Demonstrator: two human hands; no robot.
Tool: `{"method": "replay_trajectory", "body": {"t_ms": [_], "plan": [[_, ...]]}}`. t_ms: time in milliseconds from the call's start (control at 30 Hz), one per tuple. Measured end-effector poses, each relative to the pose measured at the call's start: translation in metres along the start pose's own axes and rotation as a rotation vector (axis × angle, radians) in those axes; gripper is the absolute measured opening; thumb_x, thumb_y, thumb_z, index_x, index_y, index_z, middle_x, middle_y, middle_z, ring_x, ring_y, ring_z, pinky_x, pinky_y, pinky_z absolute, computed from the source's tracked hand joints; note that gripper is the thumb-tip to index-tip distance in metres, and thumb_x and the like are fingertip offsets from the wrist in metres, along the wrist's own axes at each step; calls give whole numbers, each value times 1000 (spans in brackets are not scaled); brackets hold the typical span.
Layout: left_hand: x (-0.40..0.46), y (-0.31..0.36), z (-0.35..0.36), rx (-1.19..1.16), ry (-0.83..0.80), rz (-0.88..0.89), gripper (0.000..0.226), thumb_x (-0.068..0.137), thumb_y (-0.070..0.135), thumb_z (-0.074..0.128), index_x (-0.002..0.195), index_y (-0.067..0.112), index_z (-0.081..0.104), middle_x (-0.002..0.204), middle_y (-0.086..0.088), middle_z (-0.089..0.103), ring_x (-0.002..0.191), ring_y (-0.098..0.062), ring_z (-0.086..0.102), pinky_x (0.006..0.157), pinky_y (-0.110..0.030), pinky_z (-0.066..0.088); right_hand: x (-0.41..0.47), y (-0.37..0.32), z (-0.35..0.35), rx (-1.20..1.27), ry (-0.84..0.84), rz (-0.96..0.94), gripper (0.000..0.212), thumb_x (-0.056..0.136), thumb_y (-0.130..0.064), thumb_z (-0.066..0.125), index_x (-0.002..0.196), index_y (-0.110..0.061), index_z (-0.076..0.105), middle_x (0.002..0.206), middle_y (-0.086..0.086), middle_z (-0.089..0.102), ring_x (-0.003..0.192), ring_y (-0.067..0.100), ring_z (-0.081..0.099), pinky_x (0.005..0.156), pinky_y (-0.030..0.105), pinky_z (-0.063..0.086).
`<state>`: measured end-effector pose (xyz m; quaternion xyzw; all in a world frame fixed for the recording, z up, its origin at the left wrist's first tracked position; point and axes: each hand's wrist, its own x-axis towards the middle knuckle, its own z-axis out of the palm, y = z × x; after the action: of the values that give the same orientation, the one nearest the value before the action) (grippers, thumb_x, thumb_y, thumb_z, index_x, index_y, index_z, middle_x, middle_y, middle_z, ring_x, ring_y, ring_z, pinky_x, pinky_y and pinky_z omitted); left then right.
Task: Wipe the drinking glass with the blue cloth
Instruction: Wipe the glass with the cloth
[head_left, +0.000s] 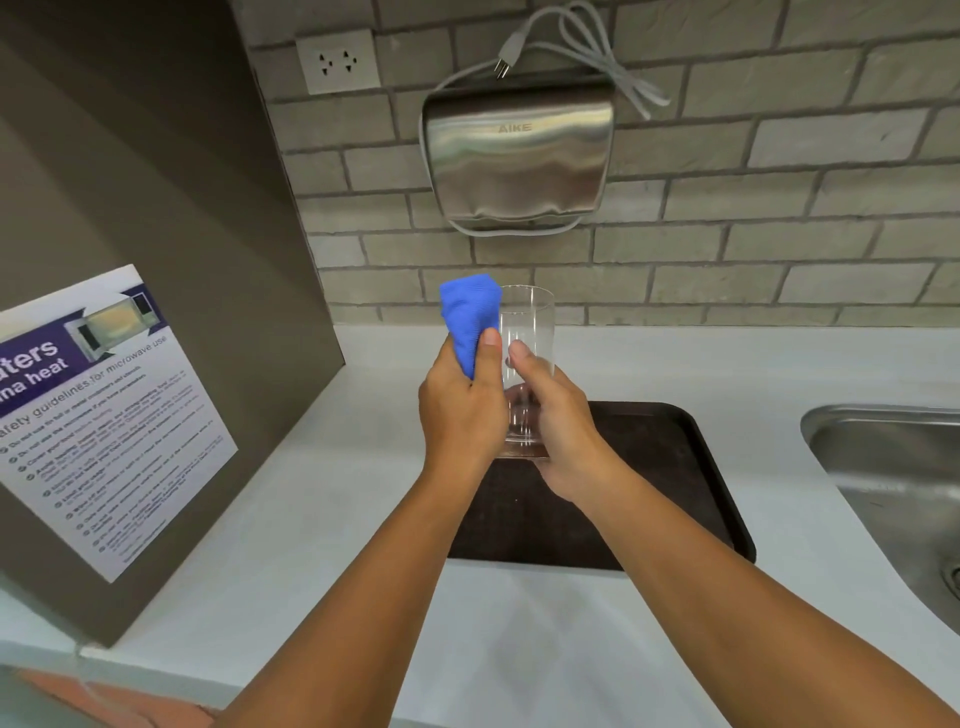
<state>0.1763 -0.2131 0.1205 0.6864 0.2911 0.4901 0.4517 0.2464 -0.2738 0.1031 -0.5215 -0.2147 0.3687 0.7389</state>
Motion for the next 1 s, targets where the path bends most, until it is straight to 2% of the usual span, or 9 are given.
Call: {"method": "replay_trajectory", "body": {"t_ms": [100, 167, 233, 400, 500, 600, 667, 800, 1000], "plan": [[6, 3, -1, -88, 0, -114, 35, 95, 46, 51, 77, 19, 64, 61, 6, 61, 54, -5, 59, 56, -28, 51, -2, -4, -1, 91, -48, 22, 68, 73, -57, 77, 117, -6, 67, 91, 18, 63, 82, 35, 66, 83, 58, 57], [11, 5, -4, -197, -34, -259, 35, 95, 45, 52, 79, 18, 68, 62, 2, 69, 58, -14, 68, 54, -29, 56, -3, -6, -3, 139, -109, 35, 78, 68, -59, 72, 124, -5, 65, 91, 15, 71, 81, 31, 71, 78, 51, 59], [13, 4, -7, -271, -78, -362, 32, 95, 45, 54, 84, 19, 70, 68, 0, 75, 65, -19, 73, 53, -28, 57, -3, -6, -5, 165, -168, 33, 73, 69, -59, 68, 122, -10, 68, 88, 8, 75, 76, 25, 73, 72, 41, 61], [13, -2, -10, -341, -127, -520, 36, 96, 43, 55, 106, 11, 68, 89, -10, 76, 72, -23, 75, 49, -27, 56, -4, -6, -8, 188, -199, 18, 61, 70, -58, 65, 111, -13, 69, 89, 11, 65, 77, 24, 65, 74, 39, 55], [11, -7, -8, -322, -102, -466, 34, 96, 43, 54, 102, 14, 69, 87, -9, 76, 71, -23, 75, 54, -28, 58, -2, -2, -8, 166, -156, 11, 68, 67, -58, 66, 117, -11, 62, 90, 12, 65, 75, 24, 65, 72, 39, 54], [8, -11, -4, -331, -82, -374, 29, 95, 43, 55, 93, 19, 71, 77, -5, 77, 70, -23, 75, 55, -29, 59, 1, -2, -10, 152, -175, 20, 59, 68, -57, 67, 110, -15, 68, 81, 5, 72, 70, 22, 69, 69, 38, 57], [10, -15, -4, -351, -79, -439, 32, 95, 43, 56, 96, 15, 71, 74, -3, 77, 69, -22, 75, 54, -29, 57, 2, -2, -11, 130, -182, 12, 59, 68, -56, 69, 108, -13, 69, 84, 8, 70, 74, 23, 68, 74, 40, 55], [12, -28, -4, -306, -158, -568, 39, 94, 43, 59, 99, 5, 69, 71, -8, 75, 59, -22, 73, 48, -28, 55, 3, -1, -13, 103, -206, -20, 57, 67, -52, 72, 106, -11, 64, 78, 8, 66, 65, 17, 66, 66, 33, 55], [15, -49, -11, -357, -184, -598, 34, 95, 43, 56, 101, 11, 69, 82, -8, 79, 77, -26, 76, 61, -31, 59, 16, 12, -27, 68, -101, 10, 54, 68, -45, 71, 109, -11, 62, 81, 7, 66, 68, 19, 65, 74, 36, 52]]}}
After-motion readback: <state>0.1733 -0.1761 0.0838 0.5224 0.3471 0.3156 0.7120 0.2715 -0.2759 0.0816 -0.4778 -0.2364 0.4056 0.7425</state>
